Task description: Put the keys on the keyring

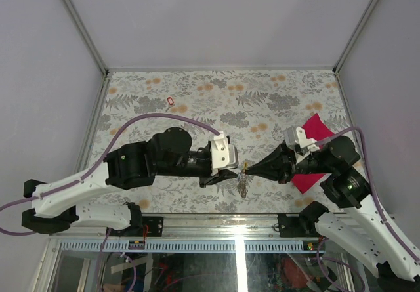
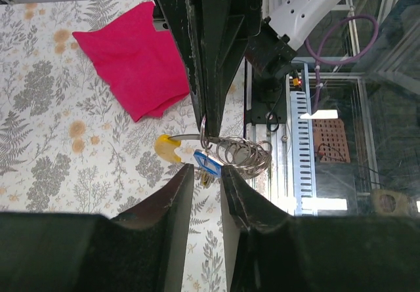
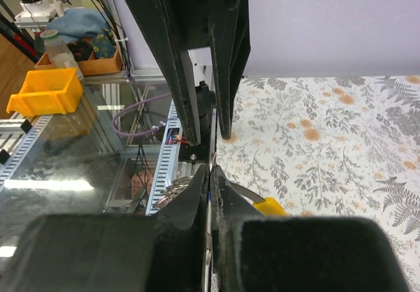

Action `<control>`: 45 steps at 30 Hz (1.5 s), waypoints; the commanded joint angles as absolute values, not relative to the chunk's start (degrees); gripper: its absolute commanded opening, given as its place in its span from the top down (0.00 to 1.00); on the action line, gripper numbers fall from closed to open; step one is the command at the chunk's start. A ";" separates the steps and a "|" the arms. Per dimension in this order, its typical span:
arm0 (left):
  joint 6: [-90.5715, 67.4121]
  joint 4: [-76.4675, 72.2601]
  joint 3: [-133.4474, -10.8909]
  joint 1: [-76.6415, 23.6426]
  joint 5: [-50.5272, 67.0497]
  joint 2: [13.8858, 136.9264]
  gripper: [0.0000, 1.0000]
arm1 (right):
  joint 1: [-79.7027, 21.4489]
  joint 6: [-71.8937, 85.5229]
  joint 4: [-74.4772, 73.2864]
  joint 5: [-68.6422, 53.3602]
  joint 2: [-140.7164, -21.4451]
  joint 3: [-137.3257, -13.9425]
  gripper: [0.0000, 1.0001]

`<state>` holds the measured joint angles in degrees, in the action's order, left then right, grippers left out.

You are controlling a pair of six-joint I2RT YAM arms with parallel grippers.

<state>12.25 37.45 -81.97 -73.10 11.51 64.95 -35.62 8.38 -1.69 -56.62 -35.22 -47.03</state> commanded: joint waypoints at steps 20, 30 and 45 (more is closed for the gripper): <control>8.07 15.92 -73.19 -73.46 14.58 59.49 0.75 | -35.42 26.36 27.24 -54.84 -31.89 -41.30 1.00; 7.96 15.08 -73.79 -73.45 15.88 60.93 0.75 | -35.42 27.78 29.62 -54.60 -31.96 -40.58 1.00; 7.83 15.21 -75.07 -73.48 17.16 62.47 0.98 | -35.42 27.58 29.21 -55.28 -32.33 -40.71 1.00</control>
<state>8.36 18.92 -73.69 -73.10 15.79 62.17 -35.62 27.29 25.21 -56.05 -32.36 -40.07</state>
